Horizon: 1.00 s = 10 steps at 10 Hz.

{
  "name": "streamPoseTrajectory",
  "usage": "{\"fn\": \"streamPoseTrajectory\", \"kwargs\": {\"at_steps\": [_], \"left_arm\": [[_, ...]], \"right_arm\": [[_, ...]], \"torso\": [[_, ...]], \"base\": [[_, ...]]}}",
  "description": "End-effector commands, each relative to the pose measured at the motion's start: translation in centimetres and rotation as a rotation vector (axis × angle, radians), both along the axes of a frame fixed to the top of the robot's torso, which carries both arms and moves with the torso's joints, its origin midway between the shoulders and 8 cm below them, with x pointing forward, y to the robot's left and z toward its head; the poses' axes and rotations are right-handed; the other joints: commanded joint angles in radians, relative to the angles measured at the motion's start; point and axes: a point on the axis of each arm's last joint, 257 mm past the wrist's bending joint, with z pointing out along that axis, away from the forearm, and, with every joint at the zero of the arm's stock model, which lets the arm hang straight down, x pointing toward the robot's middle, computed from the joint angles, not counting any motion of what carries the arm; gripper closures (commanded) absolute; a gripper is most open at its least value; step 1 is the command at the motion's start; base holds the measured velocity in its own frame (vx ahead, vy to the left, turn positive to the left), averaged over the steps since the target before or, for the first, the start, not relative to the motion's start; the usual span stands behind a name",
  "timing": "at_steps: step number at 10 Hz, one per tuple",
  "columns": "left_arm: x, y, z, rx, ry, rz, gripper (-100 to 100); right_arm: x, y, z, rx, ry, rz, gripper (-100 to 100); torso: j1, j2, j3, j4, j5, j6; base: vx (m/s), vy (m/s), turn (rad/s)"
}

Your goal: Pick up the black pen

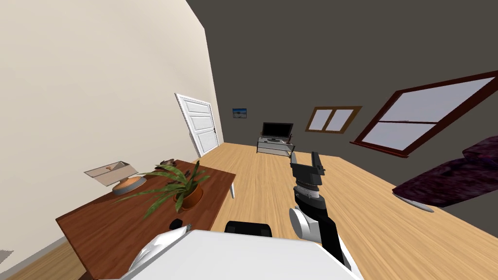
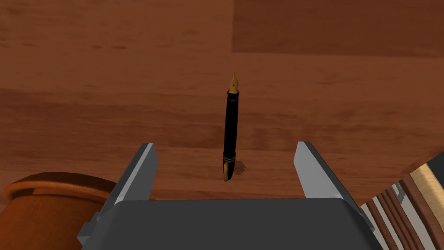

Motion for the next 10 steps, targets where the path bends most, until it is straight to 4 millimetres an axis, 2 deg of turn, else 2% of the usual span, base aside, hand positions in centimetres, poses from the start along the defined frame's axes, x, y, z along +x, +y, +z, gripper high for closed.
{"fn": "streamPoseTrajectory", "kwargs": {"at_steps": [1, 4, 5, 6, 7, 10], "left_arm": [[-1.5, 0.7, 0.0, 0.000, 0.052, 0.006, -100], [-1.7, 0.7, 0.0, 0.001, 0.061, 0.007, -100], [-1.8, 0.7, 0.0, 0.001, 0.062, 0.006, 0], [-0.9, -0.8, -0.7, 0.002, 0.065, -0.043, -100], [-0.6, -0.8, -0.6, 0.002, 0.059, -0.046, -100], [0.3, -3.2, -1.5, 0.003, 0.067, -0.122, -100]], "right_arm": [[0.0, 0.0, 0.0, 0.000, 0.000, 0.000, 0], [0.0, 0.0, 0.0, 0.000, 0.000, 0.000, 0], [0.0, 0.0, 0.0, 0.000, 0.000, 0.000, 0], [0.0, 0.0, 0.0, 0.000, 0.000, 0.000, 0], [0.0, 0.0, 0.0, 0.000, 0.000, 0.000, 0], [0.0, 0.0, 0.0, 0.000, 0.000, 0.000, 0]], "torso": [[0.000, 0.000, 0.000, 0.000, 0.000, 0.000], [-0.001, 0.002, 0.001, 0.000, 0.000, 0.000], [-0.001, 0.003, 0.001, 0.000, 0.000, 0.000], [-0.001, 0.003, 0.002, 0.001, 0.000, 0.000], [0.001, 0.001, 0.000, 0.000, 0.000, -0.001], [0.002, -0.001, -0.001, 0.000, 0.001, -0.001]], "base": [[0.054, 0.022, -0.083], [0.022, 0.009, -0.025], [0.000, 0.000, 0.000], [0.059, 0.048, 0.344], [0.075, 0.039, 0.235], [0.072, 0.044, 0.236]]}}
